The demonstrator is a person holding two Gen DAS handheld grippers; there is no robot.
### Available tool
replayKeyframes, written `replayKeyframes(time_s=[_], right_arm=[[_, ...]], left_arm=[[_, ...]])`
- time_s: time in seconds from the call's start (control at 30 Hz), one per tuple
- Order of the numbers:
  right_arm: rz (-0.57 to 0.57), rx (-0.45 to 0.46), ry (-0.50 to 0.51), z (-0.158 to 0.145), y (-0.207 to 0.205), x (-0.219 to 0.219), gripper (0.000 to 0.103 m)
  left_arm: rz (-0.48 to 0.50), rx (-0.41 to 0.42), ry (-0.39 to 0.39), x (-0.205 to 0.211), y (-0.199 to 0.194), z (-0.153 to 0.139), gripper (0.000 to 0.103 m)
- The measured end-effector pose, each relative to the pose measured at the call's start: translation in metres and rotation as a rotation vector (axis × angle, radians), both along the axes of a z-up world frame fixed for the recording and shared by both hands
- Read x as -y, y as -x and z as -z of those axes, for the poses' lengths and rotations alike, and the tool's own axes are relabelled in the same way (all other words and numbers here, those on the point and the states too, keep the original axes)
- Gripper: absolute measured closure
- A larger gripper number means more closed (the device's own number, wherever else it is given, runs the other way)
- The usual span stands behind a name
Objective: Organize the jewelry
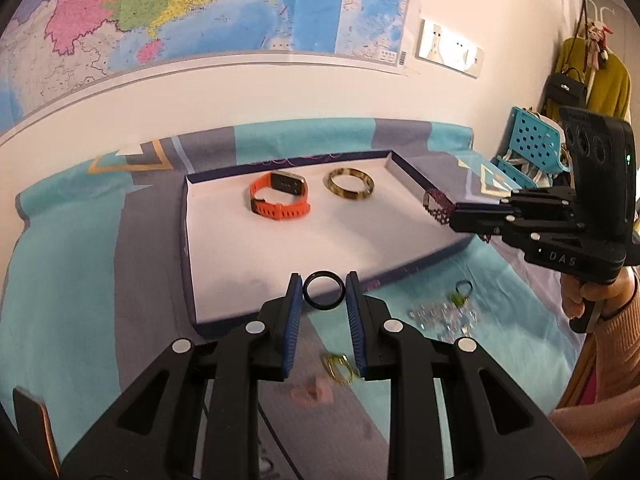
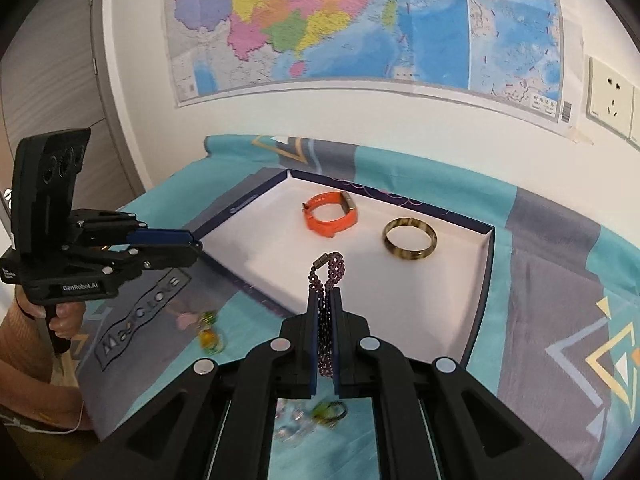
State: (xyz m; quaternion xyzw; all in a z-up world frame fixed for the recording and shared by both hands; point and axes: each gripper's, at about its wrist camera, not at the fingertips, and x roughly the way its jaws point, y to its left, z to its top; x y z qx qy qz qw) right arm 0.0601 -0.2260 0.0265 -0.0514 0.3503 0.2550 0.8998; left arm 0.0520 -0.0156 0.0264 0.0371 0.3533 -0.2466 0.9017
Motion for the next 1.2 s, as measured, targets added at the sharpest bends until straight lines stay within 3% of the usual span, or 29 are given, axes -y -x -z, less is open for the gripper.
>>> replayKeyframes(time_s=[0.8, 1.2], right_arm=[[0.002, -0.089, 0.196, 0.040, -0.087, -0.014, 0.099], [0.038, -0.106, 0.133, 0.038, -0.090, 0.001, 0.094]], left_arm=[[-0.015, -0.076, -0.099, 0.038, -0.088, 0.024, 0.080], [-0.046, -0.125, -0.144, 0.050, -0.112, 0.041, 0.080]])
